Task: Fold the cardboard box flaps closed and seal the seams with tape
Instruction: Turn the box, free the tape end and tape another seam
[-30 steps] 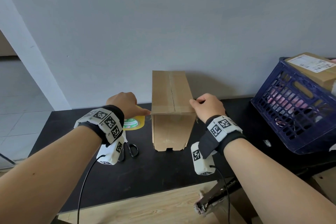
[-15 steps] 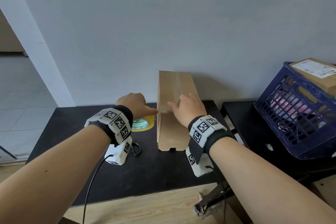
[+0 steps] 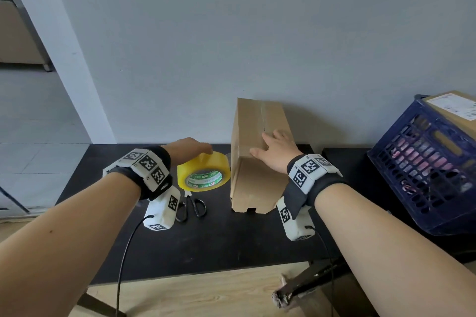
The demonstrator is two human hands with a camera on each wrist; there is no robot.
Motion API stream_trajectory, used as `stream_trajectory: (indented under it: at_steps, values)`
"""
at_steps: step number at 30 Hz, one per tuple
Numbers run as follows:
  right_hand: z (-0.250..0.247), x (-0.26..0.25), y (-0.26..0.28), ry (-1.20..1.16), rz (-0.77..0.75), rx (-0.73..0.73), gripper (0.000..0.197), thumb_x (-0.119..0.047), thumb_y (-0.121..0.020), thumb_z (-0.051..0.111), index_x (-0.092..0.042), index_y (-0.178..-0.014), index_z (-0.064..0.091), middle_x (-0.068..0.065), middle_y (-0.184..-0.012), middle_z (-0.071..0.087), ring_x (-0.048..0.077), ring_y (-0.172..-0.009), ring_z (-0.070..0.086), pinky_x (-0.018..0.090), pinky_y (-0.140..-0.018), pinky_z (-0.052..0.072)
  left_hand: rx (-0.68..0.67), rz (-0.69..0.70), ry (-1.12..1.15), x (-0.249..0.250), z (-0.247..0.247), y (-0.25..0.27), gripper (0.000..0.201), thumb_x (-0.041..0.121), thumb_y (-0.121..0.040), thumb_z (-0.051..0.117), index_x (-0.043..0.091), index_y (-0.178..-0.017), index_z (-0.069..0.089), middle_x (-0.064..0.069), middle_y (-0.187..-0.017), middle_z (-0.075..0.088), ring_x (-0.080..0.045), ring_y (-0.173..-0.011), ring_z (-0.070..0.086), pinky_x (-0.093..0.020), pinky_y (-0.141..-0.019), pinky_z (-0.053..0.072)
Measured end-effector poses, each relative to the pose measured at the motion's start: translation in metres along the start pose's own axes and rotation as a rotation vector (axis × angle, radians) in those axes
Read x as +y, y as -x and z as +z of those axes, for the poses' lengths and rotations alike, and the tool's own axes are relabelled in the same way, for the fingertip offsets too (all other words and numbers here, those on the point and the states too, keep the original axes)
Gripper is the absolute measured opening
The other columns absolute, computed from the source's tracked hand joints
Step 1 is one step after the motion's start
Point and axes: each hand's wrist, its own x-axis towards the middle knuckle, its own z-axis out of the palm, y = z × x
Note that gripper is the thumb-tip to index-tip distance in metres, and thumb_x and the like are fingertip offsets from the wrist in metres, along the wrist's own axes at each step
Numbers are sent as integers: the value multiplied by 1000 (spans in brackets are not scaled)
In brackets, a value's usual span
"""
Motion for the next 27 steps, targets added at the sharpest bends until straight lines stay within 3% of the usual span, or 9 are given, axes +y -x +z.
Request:
stream_trajectory:
  at_steps: [3,5,7,9,14,19,23,27]
  values:
    - [1,0,2,11,5,1,63,-44,-98,30,-15,-151,15,13,-160,4,27,-148,-1,44,-120,8,-56,16,117,-11,-9,4,66,54,-66,51,12,-116,58,-11,-124,57,-28,-114,52,-36,-102,36]
    - [1,-7,3,36,57,28,63,-46,-95,29,-14,-149,22,13,-159,10,28,-147,4,48,-118,14,-80,38,174,-13,-12,6,58,51,-74,55,12,-116,58,-9,-129,55,-26,-118,50,-35,-106,32]
    - [2,-22,7,20,143,28,82,-65,-88,29,-11,-149,22,15,-158,11,30,-147,4,54,-115,14,-60,69,135,-11,-12,7,36,39,-90,54,10,-111,57,-4,-121,54,-20,-110,49,-30,-97,33]
    - [7,-37,9,21,189,33,102,-78,-79,32,-7,-150,15,17,-158,7,33,-146,0,57,-114,9,-48,109,48,-10,-12,5,26,38,-94,51,13,-94,58,-7,-108,56,-21,-99,51,-32,-90,37]
    - [10,-39,6,59,180,64,91,-66,-86,35,-6,-150,11,18,-157,6,34,-146,1,54,-117,5,-11,161,-56,-13,-18,1,33,48,-94,44,24,-73,52,2,-84,54,-20,-87,52,-31,-78,39]
    - [4,-33,5,58,156,16,83,-56,-92,35,-6,-150,5,18,-158,-1,32,-147,-3,53,-118,4,33,226,-261,-2,-22,0,41,53,-93,41,16,-85,57,4,-79,52,-18,-81,51,-29,-72,37]
    - [3,-32,3,42,143,-6,77,-47,-93,36,-8,-151,5,20,-158,-4,33,-147,-5,52,-118,3,71,207,-441,4,-20,-4,49,56,-89,46,10,-83,60,-2,-81,58,-21,-79,54,-27,-64,37]
    - [4,-27,1,19,165,20,74,-44,-92,36,-7,-150,7,20,-157,1,33,-146,-1,52,-118,4,141,202,-559,3,-12,-7,49,60,-84,49,13,-86,62,-2,-86,60,-22,-84,56,-27,-65,37]
